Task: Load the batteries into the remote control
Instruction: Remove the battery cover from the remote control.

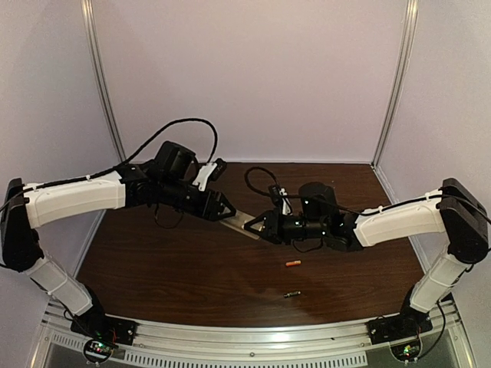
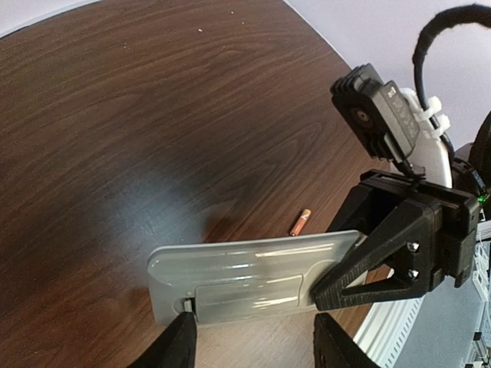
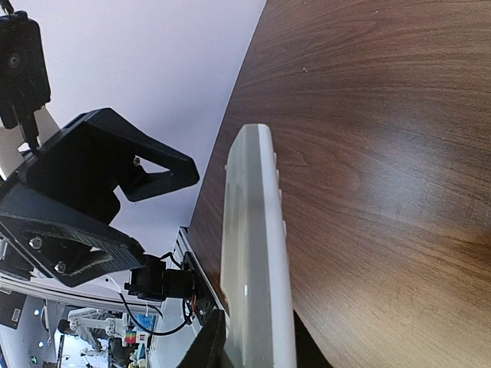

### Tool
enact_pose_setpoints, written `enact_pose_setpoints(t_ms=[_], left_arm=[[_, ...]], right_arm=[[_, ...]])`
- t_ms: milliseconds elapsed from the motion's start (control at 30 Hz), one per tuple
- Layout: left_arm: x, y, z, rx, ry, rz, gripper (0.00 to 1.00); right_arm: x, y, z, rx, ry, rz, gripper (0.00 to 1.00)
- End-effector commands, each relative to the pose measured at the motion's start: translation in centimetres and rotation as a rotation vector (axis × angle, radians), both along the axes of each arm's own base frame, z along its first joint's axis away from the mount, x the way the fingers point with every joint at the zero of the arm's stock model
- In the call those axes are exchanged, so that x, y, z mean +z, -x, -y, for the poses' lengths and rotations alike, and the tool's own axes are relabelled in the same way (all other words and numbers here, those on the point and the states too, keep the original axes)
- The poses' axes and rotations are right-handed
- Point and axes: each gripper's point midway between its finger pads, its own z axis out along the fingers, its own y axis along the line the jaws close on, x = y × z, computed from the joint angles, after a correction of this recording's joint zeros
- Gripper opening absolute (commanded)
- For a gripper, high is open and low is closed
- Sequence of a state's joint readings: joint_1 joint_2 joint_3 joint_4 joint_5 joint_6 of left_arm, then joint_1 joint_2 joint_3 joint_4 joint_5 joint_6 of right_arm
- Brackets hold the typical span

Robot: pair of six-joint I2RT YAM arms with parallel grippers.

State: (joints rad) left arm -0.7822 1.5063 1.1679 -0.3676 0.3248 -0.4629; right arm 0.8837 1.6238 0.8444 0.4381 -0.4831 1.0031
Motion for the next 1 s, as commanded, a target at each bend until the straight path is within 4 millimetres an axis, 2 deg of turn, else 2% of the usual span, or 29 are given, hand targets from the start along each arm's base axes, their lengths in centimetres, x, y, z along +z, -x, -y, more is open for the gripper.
enact_pose_setpoints(t_ms=[0,500,967], left_arm=[[0.0,-0.2,0.7,-0.006,-0.013,0.006,0.52],[-2.4,-1.4,0.0,0.070,-0.103,-0.003,0.51],[-3.2,0.0,2.2,-0.025,-0.096,-0.025,0.48]], right_arm=[[1.7,-0.5,-0.7,-0.001,-0.049,0.017,0.00],[2.0,0.0,-0.8,0.017,-0.075,0.005,0.00],[2.5,-0.4,-1.2,0.009,-0.087,0.008,0.00]])
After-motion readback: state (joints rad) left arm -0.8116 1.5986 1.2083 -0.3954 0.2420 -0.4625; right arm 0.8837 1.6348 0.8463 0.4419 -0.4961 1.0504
